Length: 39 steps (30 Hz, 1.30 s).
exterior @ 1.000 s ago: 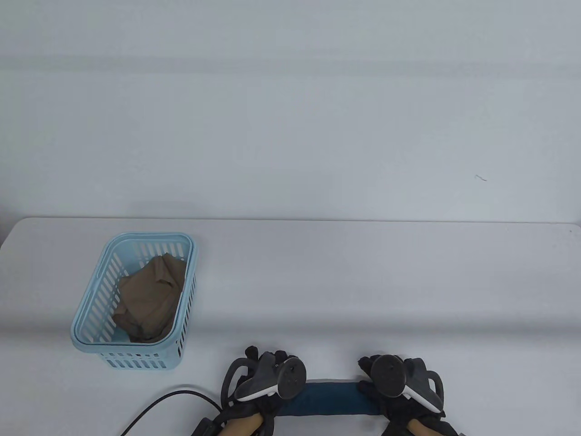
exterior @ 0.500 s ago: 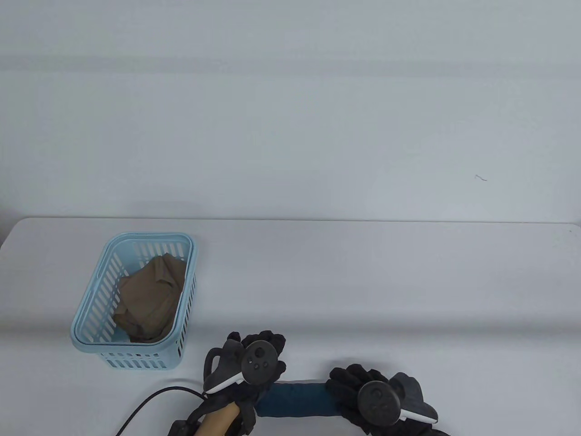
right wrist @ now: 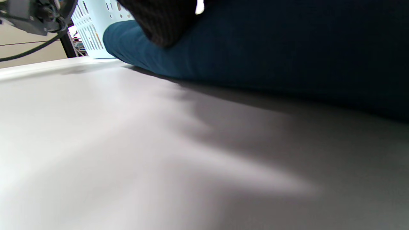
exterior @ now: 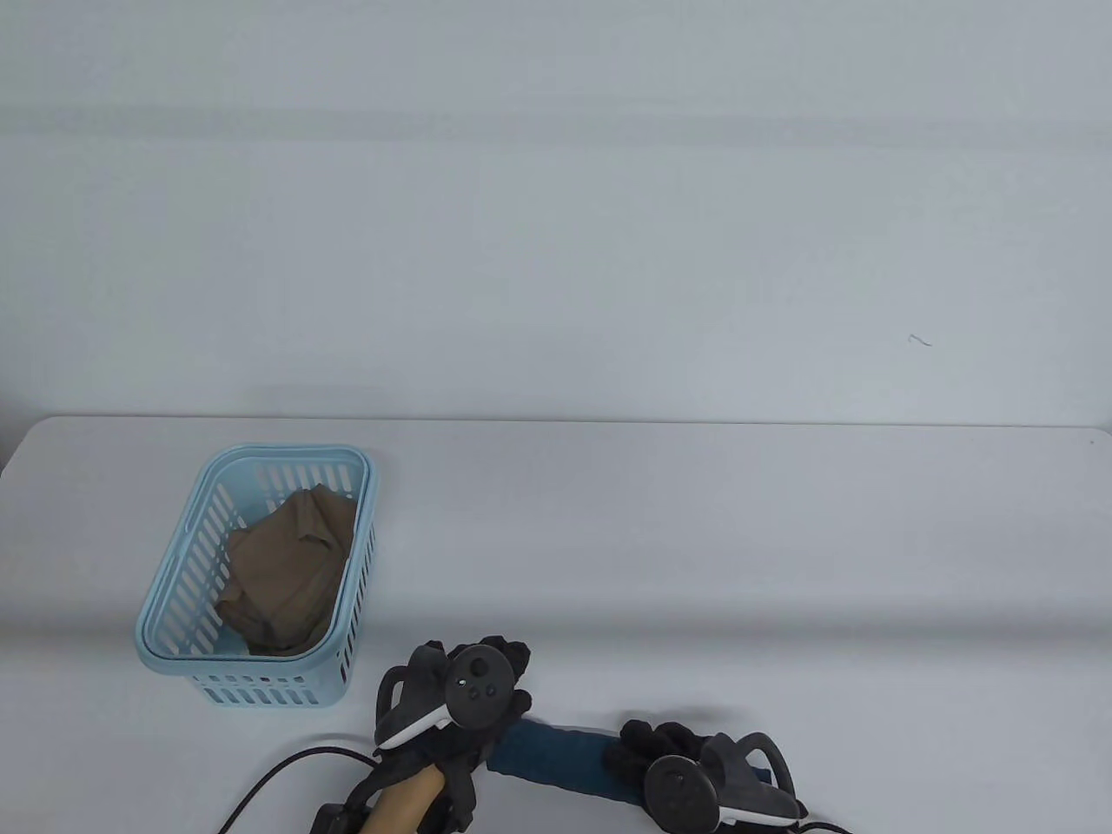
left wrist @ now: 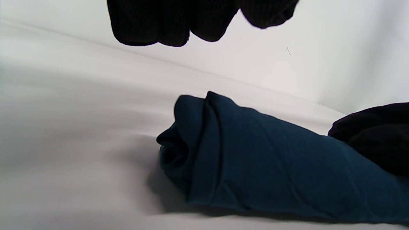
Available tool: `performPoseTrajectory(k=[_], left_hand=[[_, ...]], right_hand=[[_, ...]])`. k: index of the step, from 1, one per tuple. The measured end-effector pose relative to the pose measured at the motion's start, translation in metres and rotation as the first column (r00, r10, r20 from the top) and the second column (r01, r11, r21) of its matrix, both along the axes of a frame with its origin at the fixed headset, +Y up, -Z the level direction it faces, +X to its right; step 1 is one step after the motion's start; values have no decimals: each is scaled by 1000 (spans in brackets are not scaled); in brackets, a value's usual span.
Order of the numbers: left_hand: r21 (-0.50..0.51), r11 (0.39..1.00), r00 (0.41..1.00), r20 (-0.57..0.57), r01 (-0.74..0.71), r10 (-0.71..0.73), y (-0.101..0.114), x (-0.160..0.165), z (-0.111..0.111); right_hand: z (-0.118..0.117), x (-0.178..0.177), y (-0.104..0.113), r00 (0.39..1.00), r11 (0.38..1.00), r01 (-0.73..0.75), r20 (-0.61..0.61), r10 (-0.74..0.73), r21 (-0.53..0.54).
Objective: Roll shorts into tight roll
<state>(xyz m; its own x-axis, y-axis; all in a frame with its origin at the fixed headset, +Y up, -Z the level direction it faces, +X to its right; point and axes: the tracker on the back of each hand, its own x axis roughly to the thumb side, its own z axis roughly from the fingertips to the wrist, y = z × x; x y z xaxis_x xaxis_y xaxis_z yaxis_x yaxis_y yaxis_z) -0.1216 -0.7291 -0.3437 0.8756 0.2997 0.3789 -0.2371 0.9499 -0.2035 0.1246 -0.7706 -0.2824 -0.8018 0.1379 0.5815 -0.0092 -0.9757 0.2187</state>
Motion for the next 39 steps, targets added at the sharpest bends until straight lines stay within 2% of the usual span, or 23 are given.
performPoseTrajectory(k=[6, 13, 17, 21, 28, 33, 39], left_hand=[[16, 1000, 999, 31, 21, -22, 3, 7, 3], [21, 1000, 999, 38, 10, -10, 5, 8, 5], [19, 1000, 999, 35, 3, -3, 5, 8, 5], [8, 1000, 999, 38, 10, -10, 3, 8, 5], [-1, 1000, 999, 41, 13, -13, 3, 8, 5], [-8, 1000, 999, 38, 15, -15, 3, 8, 5], [-20, 1000, 999, 39, 15, -15, 2, 8, 5]], right_hand=[[-7, 0, -3, 998, 998, -15, 69, 11, 58], [-33, 15, -3, 979, 995, -82, 190, 69, 62], [-56, 33, -4, 947, 993, -104, 310, 81, 58], [-83, 58, -5, 885, 991, -129, 454, 97, 41], [-121, 117, -4, 728, 991, -131, 675, 120, -35], [-132, 159, -4, 606, 997, -65, 792, 79, -49], [-135, 203, -3, 487, 999, -4, 872, 50, -55]])
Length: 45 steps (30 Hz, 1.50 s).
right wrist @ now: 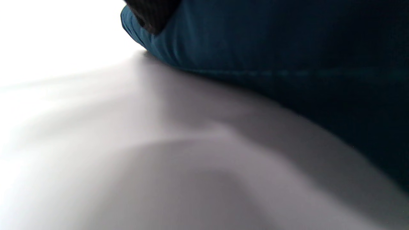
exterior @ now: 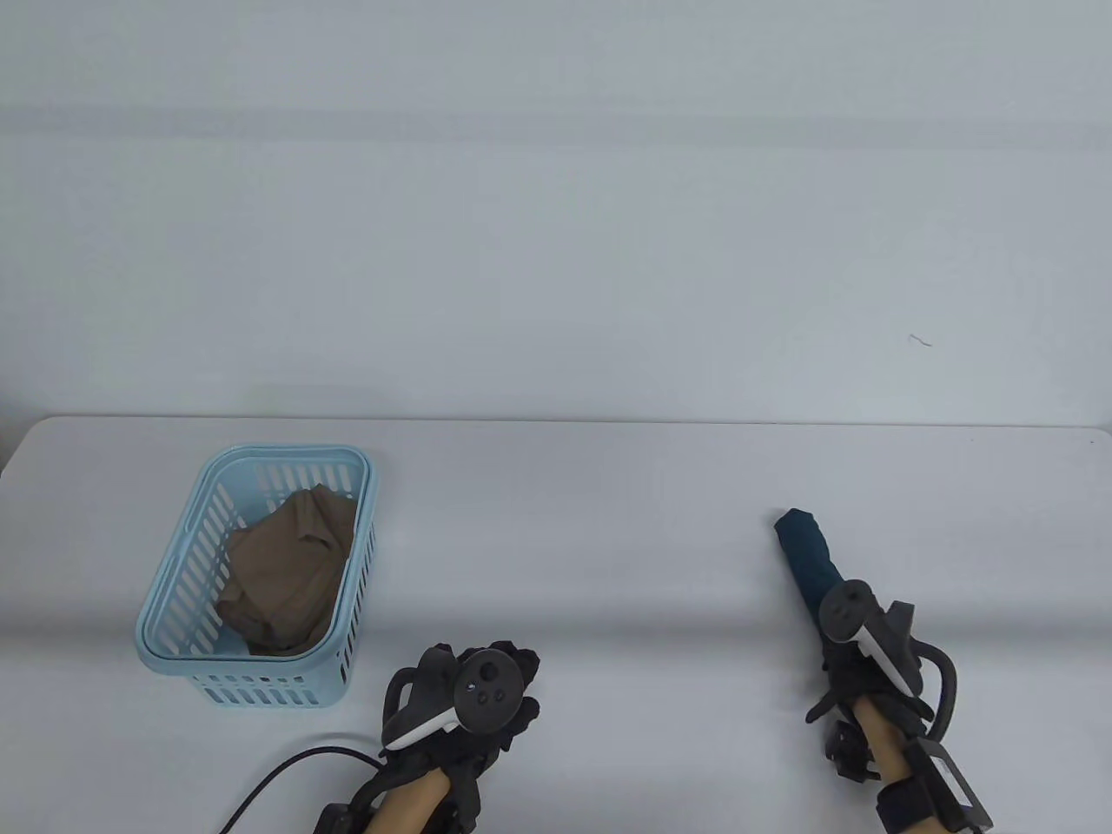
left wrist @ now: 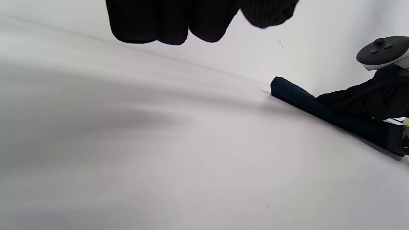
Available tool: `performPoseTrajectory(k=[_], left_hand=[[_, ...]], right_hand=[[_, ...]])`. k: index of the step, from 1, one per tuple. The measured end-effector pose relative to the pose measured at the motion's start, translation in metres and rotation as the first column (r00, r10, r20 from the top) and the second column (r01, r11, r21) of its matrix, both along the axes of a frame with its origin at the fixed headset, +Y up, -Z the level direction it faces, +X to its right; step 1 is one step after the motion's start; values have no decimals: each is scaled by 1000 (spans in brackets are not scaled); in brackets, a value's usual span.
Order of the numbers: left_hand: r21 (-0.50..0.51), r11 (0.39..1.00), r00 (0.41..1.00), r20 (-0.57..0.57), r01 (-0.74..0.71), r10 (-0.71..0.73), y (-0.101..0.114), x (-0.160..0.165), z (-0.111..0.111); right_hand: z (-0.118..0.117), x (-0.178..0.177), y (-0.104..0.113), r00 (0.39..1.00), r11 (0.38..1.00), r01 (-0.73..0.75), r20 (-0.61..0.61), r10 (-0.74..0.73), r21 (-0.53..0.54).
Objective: Roll shorts into tight roll
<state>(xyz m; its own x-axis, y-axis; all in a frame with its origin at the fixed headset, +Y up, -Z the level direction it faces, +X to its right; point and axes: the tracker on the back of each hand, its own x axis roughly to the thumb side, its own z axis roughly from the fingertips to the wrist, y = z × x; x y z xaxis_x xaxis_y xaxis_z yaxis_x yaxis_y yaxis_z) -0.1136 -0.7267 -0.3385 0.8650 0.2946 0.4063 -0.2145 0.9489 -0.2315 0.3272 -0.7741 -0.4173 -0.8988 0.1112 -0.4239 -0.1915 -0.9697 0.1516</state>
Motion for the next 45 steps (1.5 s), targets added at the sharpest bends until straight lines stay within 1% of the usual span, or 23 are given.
performPoseTrajectory(k=[5, 10, 16, 21, 24, 25, 26, 27, 29, 30, 31, 33, 36, 38, 40, 41, 45], left_hand=[[-5, 1000, 1000, 1, 4, -4, -1, 0, 0], [-9, 1000, 1000, 1, 5, -5, -1, 1, 0], [-4, 1000, 1000, 2, 9, -9, 0, 1, 0], [0, 1000, 1000, 9, 1, -1, 2, 2, 1], [7, 1000, 1000, 16, -5, 5, 4, 4, 2], [10, 1000, 1000, 17, -7, 7, 5, 4, 2], [14, 1000, 1000, 20, -10, 10, 6, 5, 3], [16, 1000, 1000, 21, -12, 11, 7, 5, 3], [26, 1000, 1000, 21, -16, 15, 10, 6, 5], [28, 999, 1000, 21, -17, 16, 11, 6, 5], [34, 999, 1000, 21, -18, 17, 12, 6, 6], [43, 999, 1000, 23, -15, 14, 14, 7, 7], [59, 998, 1000, 29, -2, 1, 17, 8, 10], [61, 998, 1000, 30, -2, 0, 18, 8, 11], [62, 998, 1000, 29, -3, 1, 18, 7, 11], [63, 998, 1000, 29, -3, 1, 18, 7, 11], [62, 998, 1000, 28, -1, -1, 18, 6, 11]], right_hand=[[1, 25, 0, 997, 1000, -2, 73, 2, 0], [0, 40, -1, 992, 1000, -18, 125, 18, -4], [-1, 45, -1, 986, 1000, -18, 168, 17, 5], [-2, 46, -1, 985, 1000, -2, 171, 1, 7], [-1, 48, 7, 984, 998, 70, 167, -68, -4], [0, 48, 12, 981, 997, 78, 175, -79, 11], [2, 47, 25, 977, 994, 76, 194, -89, 75], [2, 45, 30, 977, 992, 76, 192, -94, 100], [6, 35, 56, 984, 975, 82, 141, -112, 204], [7, 29, 67, 988, 969, 80, 107, -107, 234], [10, 19, 82, 995, 960, 74, 51, -91, 271], [18, -1, 106, 997, 940, 76, -41, -66, 332], [35, -35, 133, 978, 912, 147, -197, -74, 384], [46, -55, 140, 955, 902, 188, -288, -75, 388], [58, -74, 141, 929, 896, 200, -367, -44, 397], [64, -84, 139, 911, 896, 200, -411, -21, 396], [84, -115, 125, 860, 901, 219, -511, 3, 374]])
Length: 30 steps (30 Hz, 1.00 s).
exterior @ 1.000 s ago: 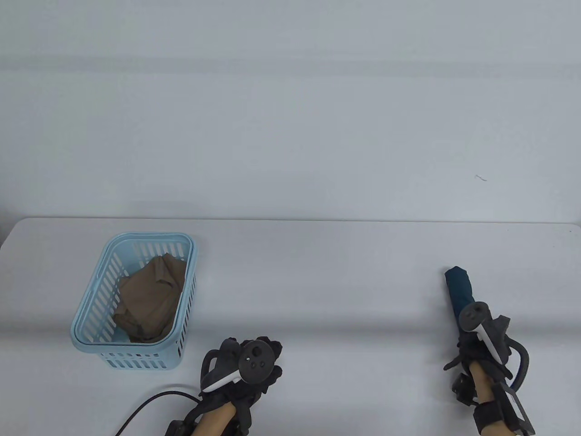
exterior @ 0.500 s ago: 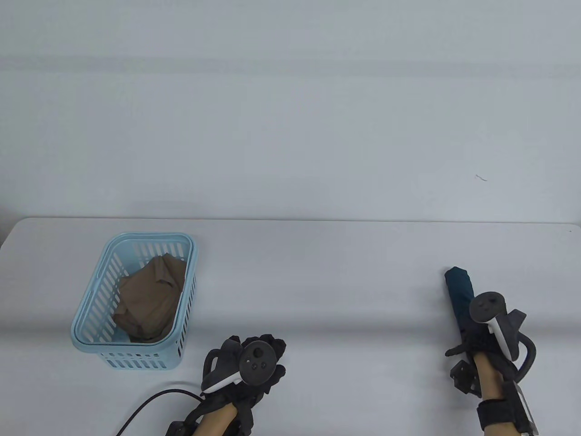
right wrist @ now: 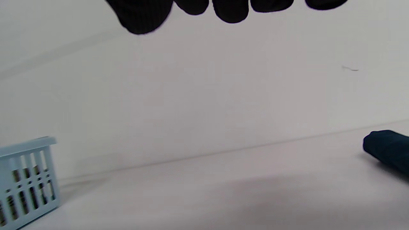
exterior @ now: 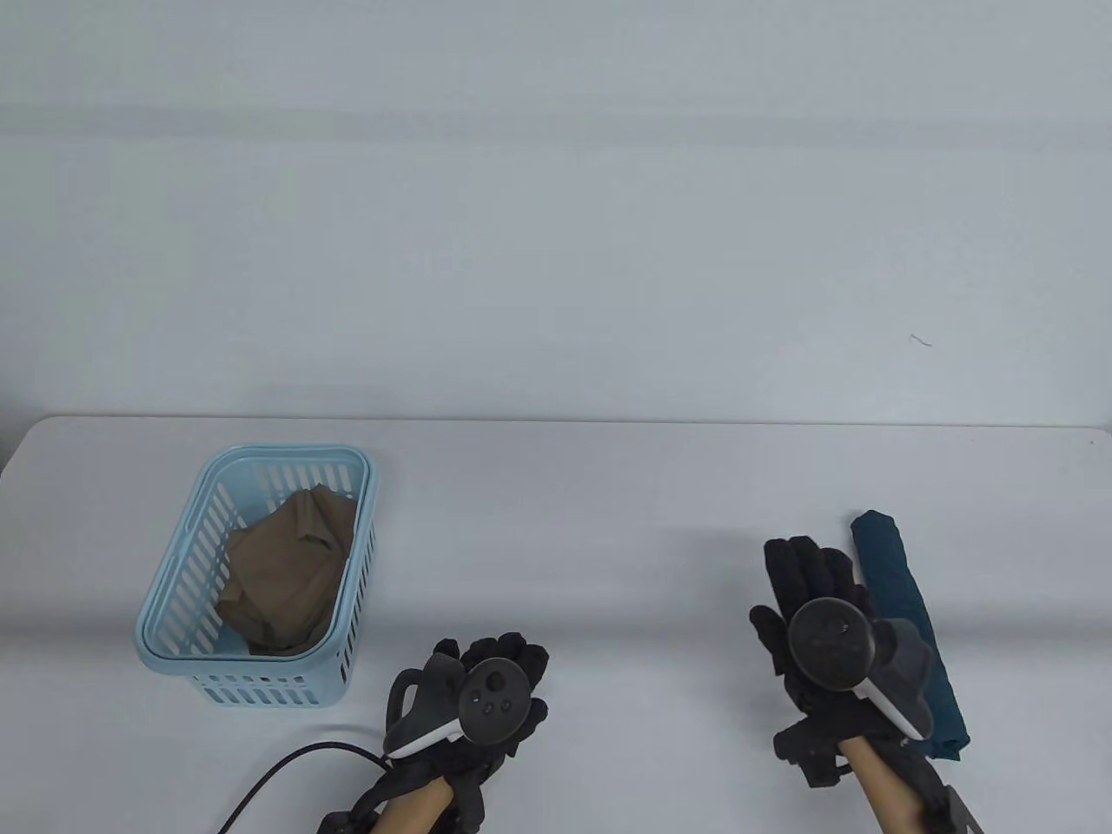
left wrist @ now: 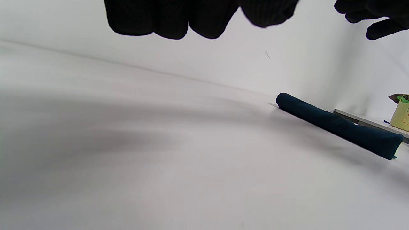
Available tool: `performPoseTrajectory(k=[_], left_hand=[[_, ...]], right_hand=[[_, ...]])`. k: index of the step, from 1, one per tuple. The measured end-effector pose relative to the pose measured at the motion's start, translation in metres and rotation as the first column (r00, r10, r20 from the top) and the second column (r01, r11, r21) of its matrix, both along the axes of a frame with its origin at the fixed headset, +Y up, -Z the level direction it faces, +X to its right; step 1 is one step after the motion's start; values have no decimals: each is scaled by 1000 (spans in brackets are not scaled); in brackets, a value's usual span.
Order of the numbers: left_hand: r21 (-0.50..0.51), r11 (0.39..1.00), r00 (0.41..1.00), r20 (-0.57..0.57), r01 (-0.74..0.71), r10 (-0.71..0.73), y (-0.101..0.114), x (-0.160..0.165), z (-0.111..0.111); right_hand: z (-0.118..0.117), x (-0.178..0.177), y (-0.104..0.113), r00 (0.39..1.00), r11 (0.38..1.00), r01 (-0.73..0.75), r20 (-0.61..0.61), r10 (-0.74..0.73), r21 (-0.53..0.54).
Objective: Roll shorts into tight roll
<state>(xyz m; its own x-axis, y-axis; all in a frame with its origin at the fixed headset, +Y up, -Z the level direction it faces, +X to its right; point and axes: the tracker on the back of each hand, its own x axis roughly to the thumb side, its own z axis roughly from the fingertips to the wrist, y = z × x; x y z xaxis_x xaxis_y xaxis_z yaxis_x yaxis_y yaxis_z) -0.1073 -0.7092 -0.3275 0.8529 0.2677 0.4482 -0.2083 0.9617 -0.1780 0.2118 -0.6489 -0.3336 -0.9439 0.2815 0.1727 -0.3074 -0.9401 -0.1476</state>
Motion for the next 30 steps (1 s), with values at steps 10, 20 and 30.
performPoseTrajectory(k=[10, 20, 30], left_hand=[[-31, 999, 1000, 1, 17, -17, -7, -1, -2], [-56, 998, 999, 14, 38, -37, -14, 4, -1], [36, 998, 998, -48, -47, 49, 30, -17, -10]], right_hand=[[21, -33, -55, 990, 988, -75, -131, 57, -134], [22, -27, -62, 989, 984, -85, -131, 65, -156], [22, -19, -66, 990, 981, -80, -127, 58, -177]])
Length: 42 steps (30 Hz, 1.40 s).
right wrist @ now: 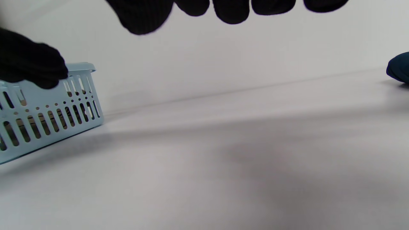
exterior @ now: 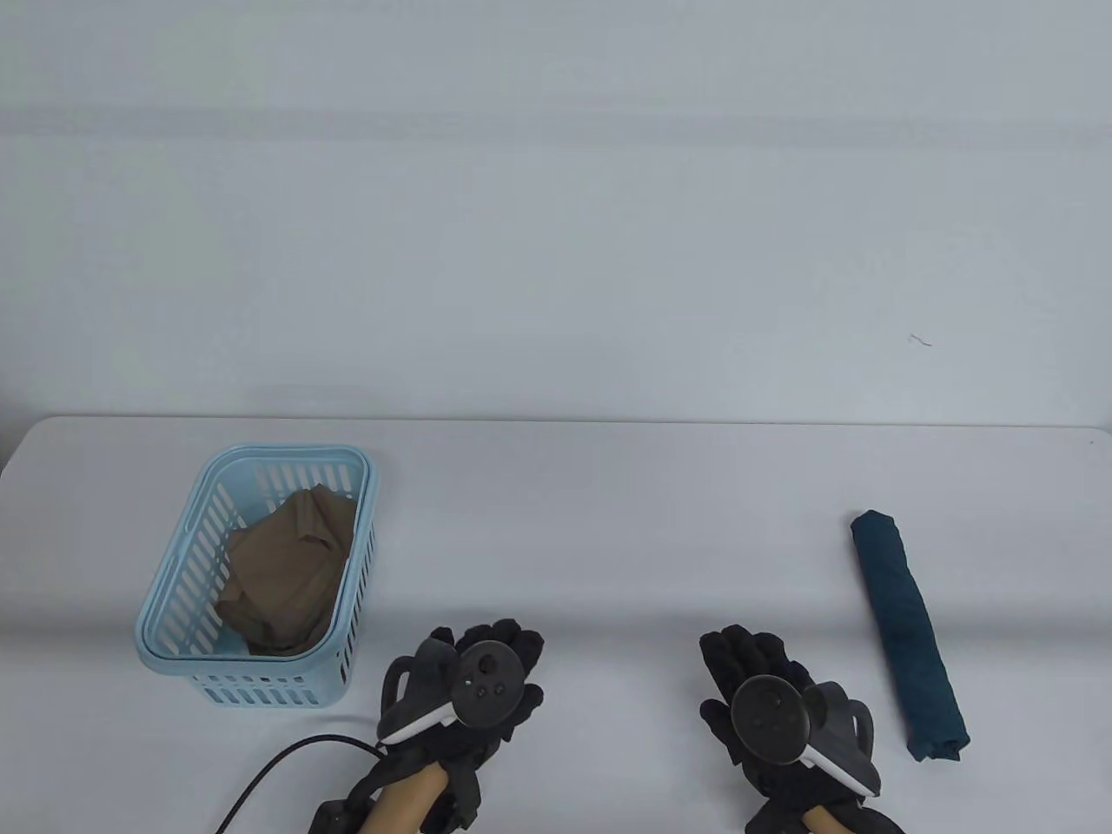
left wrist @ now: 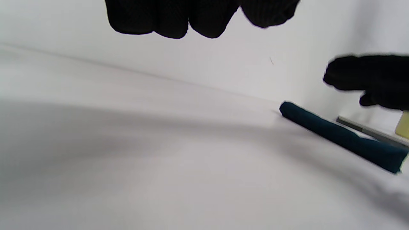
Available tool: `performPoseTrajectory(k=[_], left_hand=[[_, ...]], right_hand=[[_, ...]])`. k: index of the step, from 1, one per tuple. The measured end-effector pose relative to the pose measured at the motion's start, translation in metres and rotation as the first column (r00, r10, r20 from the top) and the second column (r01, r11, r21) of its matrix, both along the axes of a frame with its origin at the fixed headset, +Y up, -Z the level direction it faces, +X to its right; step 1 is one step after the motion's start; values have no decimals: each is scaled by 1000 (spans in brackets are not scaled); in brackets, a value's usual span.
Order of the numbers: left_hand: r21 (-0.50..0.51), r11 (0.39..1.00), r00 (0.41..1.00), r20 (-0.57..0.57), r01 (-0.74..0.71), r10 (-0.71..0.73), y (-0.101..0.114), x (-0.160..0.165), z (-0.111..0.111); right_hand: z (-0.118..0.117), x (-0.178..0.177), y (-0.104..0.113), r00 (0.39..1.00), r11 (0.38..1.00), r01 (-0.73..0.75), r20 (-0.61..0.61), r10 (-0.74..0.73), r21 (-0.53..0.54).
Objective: Roll shorts into tight roll
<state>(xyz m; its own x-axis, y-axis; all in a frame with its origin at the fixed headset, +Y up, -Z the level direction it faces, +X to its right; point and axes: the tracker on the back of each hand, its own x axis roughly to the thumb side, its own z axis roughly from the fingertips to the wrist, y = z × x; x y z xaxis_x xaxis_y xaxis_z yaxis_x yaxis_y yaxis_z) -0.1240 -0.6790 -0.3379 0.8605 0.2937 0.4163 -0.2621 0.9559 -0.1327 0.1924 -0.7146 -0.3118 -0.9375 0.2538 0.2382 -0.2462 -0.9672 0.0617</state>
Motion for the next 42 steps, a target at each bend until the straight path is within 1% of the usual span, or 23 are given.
performPoseTrajectory(k=[3, 6, 7, 9, 12, 14, 15, 16, 19, 22, 25, 28, 29, 31, 33, 34, 35, 36, 37, 40, 42], left_hand=[[44, 998, 997, -65, -40, 43, 31, -27, -9], [100, 994, 987, -153, -36, 51, 63, -63, -23], [110, 994, 983, -179, -27, 47, 69, -71, -27], [128, 992, 969, -245, 17, 15, 82, -94, -42], [103, 991, 938, -344, 89, -48, 90, -122, -66], [36, 992, 905, -415, 119, -94, 87, -141, -88], [6, 992, 893, -435, 125, -110, 84, -147, -96], [-45, 990, 875, -464, 130, -137, 78, -155, -108], [-179, 974, 826, -521, 142, -216, 62, -170, -132], [-283, 945, 783, -545, 166, -301, 47, -178, -154], [-372, 916, 760, -548, 154, -350, 31, -182, -168], [-501, 855, 732, -532, 133, -426, 10, -185, -179], [-547, 824, 717, -515, 147, -470, 1, -185, -182], [-599, 783, 697, -491, 167, -523, -13, -186, -184], [-626, 760, 681, -479, 177, -553, -24, -186, -185], [-640, 740, 663, -463, 208, -588, -29, -185, -186], [-640, 734, 652, -459, 228, -603, -31, -185, -186], [-635, 725, 627, -458, 266, -631, -31, -183, -187], [-618, 725, 610, -459, 302, -646, -30, -183, -188], [-584, 739, 589, -482, 335, -648, -26, -180, -186], [-553, 758, 605, -486, 346, -630, -22, -179, -184]], right_hand=[[1, 1, 0, 1000, 1000, 1, -1, -1, -10], [0, 2, -1, 1000, 1000, 4, 2, -4, -20], [0, 3, -1, 1000, 1000, 6, 4, -6, -23], [-1, 5, -3, 1000, 999, 19, 12, -18, -36], [-1, 7, -6, 1000, 998, 26, 16, -25, -58], [-2, 8, -8, 1000, 997, 25, 18, -23, -70], [-3, 9, -9, 1000, 997, 25, 19, -23, -75], [-4, 10, -11, 999, 996, 27, 21, -26, -86], [-6, 11, -16, 999, 994, 27, 24, -24, -109], [-7, 14, -20, 999, 991, 22, 28, -19, -130], [-8, 16, -23, 999, 989, 27, 33, -22, -148], [-9, 18, -24, 999, 984, 46, 37, -40, -171], [-9, 18, -25, 998, 982, 56, 38, -50, -180], [-9, 18, -25, 998, 980, 65, 38, -59, -190], [-9, 18, -25, 997, 979, 68, 38, -62, -193], [-9, 18, -26, 997, 977, 68, 39, -62, -200], [-9, 19, -26, 997, 977, 68, 40, -61, -204], [-10, 19, -27, 997, 975, 69, 43, -61, -210], [-10, 20, -29, 997, 974, 68, 45, -59, -215], [-11, 22, -31, 997, 972, 64, 51, -54, -226], [-12, 22, -32, 997, 971, 62, 52, -52, -230]])
